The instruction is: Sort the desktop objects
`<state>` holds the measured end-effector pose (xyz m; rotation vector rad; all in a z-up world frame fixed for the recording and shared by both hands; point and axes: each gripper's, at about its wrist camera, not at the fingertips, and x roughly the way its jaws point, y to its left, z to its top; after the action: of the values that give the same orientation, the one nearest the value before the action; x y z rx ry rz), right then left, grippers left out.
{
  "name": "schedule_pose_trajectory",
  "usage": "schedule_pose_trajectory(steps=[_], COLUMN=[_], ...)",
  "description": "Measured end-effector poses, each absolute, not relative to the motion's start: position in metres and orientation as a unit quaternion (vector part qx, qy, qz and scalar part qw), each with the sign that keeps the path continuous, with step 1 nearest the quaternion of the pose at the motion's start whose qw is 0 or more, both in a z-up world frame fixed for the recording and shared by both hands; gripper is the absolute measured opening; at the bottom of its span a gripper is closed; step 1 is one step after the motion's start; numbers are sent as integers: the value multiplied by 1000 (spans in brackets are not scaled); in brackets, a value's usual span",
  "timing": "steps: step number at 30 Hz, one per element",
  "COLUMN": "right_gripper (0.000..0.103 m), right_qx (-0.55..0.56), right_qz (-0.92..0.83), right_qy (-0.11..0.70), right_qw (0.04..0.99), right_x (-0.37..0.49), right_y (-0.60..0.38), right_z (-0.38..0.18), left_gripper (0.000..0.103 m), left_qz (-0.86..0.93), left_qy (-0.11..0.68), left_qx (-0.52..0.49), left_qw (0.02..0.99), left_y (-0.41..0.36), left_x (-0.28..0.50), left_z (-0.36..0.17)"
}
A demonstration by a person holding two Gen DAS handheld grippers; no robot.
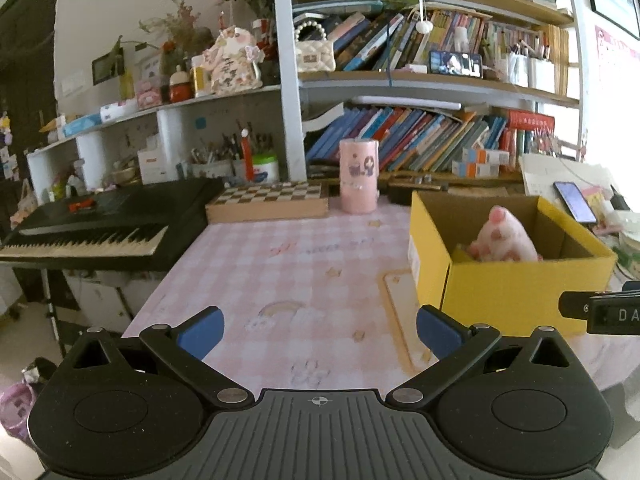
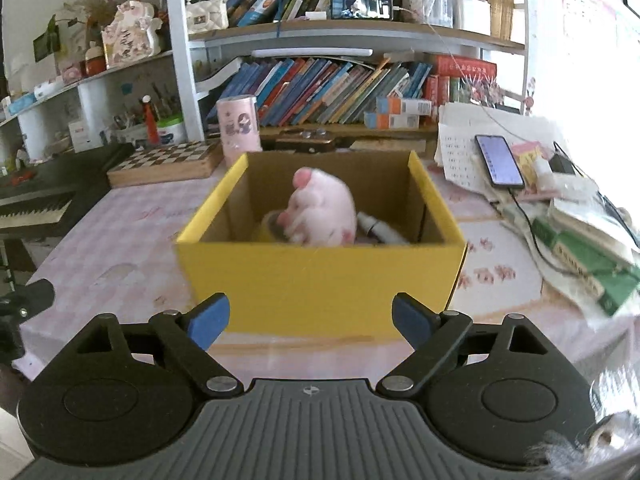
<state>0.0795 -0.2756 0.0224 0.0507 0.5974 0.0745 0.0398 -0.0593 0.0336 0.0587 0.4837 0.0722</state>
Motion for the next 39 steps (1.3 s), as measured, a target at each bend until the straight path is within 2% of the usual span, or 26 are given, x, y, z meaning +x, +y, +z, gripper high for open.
schedule_pose_trajectory(steps=[16,39], right_gripper=[97,101], right_qx=[33,29], right_qz=[15,8], right_qy=[290,315], right_qw=[956,949], right_x=[-20,-37], right_y=[-210,-196], right_z=[7,-1], left_gripper=[103,103], left_qz=[28,7], left_qy=[251,291], left_qx=[45,38], left_qw=[966,956], left_y=[-29,-21], left_x=[-34,-46], left_z=[21,10])
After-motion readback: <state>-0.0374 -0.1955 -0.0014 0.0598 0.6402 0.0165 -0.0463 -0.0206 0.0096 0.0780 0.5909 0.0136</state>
